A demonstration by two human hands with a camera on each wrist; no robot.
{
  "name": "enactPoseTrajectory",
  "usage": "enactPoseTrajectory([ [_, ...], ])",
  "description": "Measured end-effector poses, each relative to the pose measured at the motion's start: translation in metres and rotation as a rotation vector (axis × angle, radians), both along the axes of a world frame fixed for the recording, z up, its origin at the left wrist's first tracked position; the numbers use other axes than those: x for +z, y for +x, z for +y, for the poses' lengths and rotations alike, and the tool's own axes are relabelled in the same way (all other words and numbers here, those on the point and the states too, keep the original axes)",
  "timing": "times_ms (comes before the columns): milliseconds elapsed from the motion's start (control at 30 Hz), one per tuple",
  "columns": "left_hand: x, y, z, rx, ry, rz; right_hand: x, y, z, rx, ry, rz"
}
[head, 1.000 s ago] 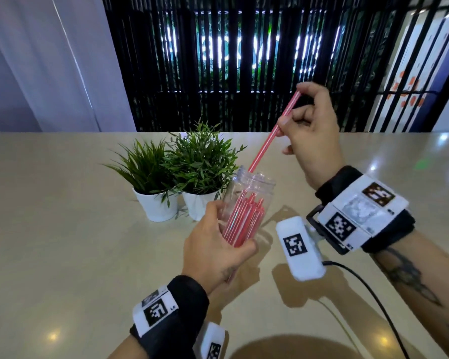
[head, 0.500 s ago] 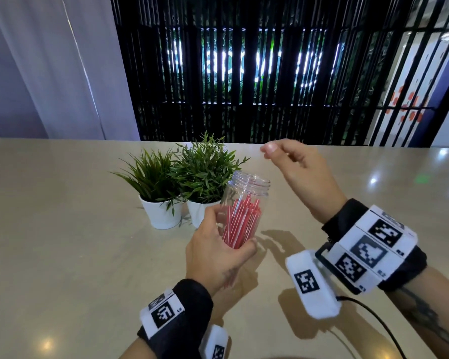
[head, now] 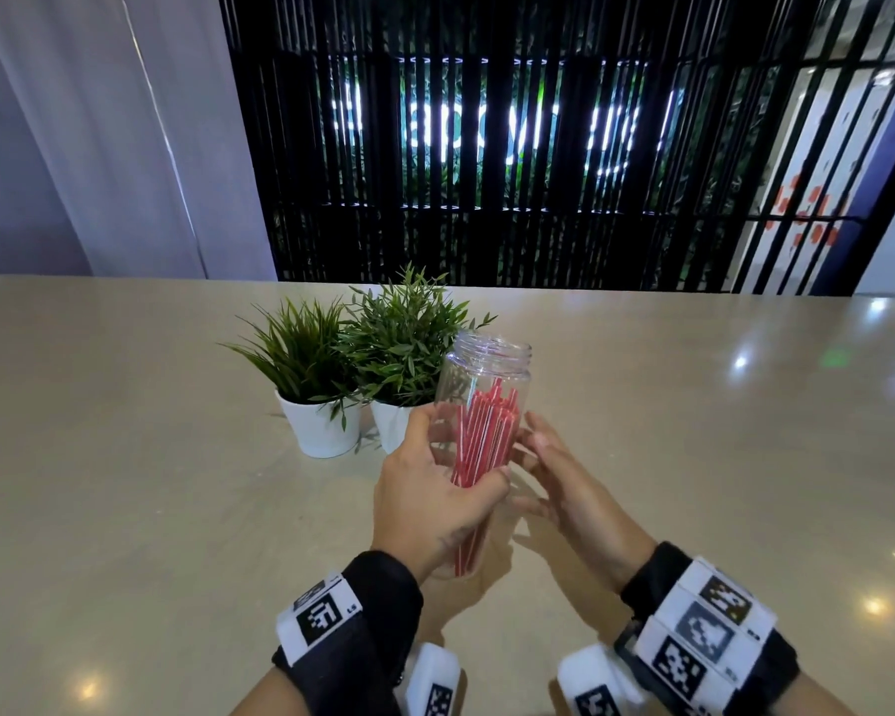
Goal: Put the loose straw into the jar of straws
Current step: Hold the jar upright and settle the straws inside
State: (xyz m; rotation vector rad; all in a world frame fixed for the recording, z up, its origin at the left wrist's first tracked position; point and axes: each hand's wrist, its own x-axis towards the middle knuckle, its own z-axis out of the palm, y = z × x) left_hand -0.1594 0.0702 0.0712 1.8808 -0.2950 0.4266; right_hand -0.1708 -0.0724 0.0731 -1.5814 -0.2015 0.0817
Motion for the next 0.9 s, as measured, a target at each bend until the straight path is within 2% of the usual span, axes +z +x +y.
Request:
enactPoseTrajectory([
  [200,-0.002,0.002,0.001,-0.282,-0.145,0.064,-0.004,-0.006,0.0,0.185,-0.032,-0.024],
  [300,-0.006,0.008,0.003,-0.36,-0.092,0.063,-0.002,-0.012,-0.008,0.239,-0.045,-0.03],
  [433,-0.012,0.01,-0.001,-0.418,-0.104,0.044,-0.006,-0.007,-0.019,0.118,-0.028,-0.114],
  [533,-0.014,0.012,-0.009,-0.335,-0.098,-0.038,-0.007,0.006,-0.025,0.006,-0.064,-0.187],
  [633,-0.012,0.021,-0.015,-0.29,0.017,-0.08,-0.009,0.021,-0.029,-0.045,-0.164,-0.251],
  [766,-0.011,0.041,-0.023,-0.343,0.04,-0.003,-0.004,0.041,-0.031,-0.175,-0.19,-0.271],
  [900,-0.012,0.066,-0.033,-0.417,0.02,0.085,-0.005,0.068,-0.032,-0.173,-0.2,-0.236],
])
